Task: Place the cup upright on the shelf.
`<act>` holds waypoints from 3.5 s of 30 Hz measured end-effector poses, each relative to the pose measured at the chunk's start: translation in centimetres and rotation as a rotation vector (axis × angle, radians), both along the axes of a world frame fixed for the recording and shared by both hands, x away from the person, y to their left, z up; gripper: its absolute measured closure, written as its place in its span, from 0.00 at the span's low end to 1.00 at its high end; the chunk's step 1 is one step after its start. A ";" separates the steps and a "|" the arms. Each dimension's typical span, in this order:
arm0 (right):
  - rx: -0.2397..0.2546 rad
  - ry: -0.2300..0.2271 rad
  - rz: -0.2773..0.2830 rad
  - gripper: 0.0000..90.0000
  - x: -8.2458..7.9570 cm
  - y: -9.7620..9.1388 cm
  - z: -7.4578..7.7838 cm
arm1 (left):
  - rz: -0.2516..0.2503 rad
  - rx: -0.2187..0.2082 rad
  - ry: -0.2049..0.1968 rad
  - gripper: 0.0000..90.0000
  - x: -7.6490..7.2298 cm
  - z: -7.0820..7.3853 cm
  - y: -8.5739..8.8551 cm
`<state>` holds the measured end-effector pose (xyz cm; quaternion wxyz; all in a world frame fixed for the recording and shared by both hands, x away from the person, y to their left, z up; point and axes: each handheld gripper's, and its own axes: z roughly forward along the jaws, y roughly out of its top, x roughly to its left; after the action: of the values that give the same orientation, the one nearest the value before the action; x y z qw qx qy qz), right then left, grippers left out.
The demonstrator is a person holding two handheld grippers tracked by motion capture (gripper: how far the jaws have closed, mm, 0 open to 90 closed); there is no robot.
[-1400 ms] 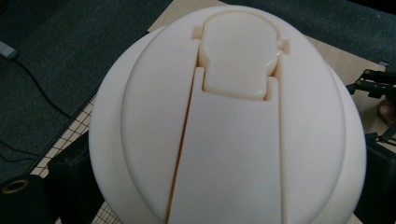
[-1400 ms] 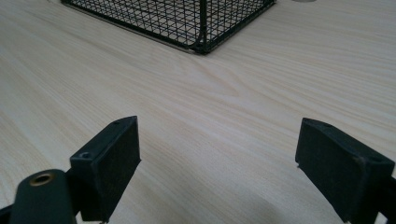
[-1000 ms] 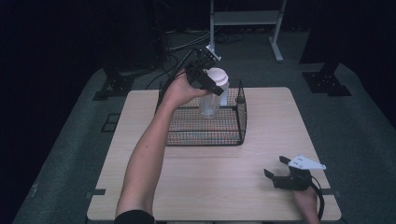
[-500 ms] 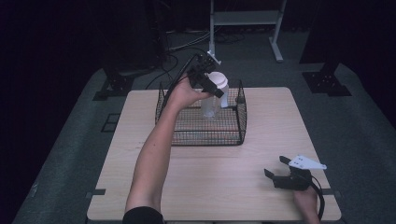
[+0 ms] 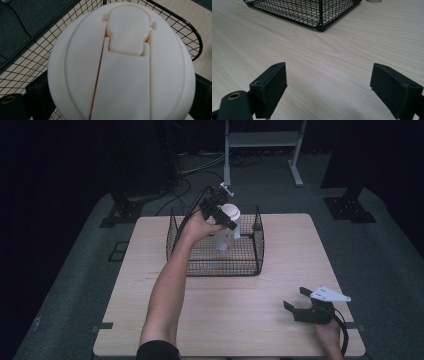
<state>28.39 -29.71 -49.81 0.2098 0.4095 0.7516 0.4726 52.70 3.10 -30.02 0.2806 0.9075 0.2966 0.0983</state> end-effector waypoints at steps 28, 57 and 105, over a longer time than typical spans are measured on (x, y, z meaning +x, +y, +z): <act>-0.017 0.006 0.004 0.14 0.0 0.2 0.0 | 0.022 -0.010 0.028 0.06 0.3 -4.7 0.5; -0.020 0.009 0.006 0.14 0.0 0.2 0.0 | 0.013 -0.040 -0.005 0.01 -0.8 -4.3 1.4; -0.026 -0.012 -0.019 0.14 -0.2 0.2 0.0 | 0.003 -0.140 -0.105 0.01 -7.8 -2.2 9.1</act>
<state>28.21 -29.50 -49.83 0.2241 0.4110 0.7524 0.4633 44.89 12.17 -32.18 0.3583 0.8789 0.2891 0.1250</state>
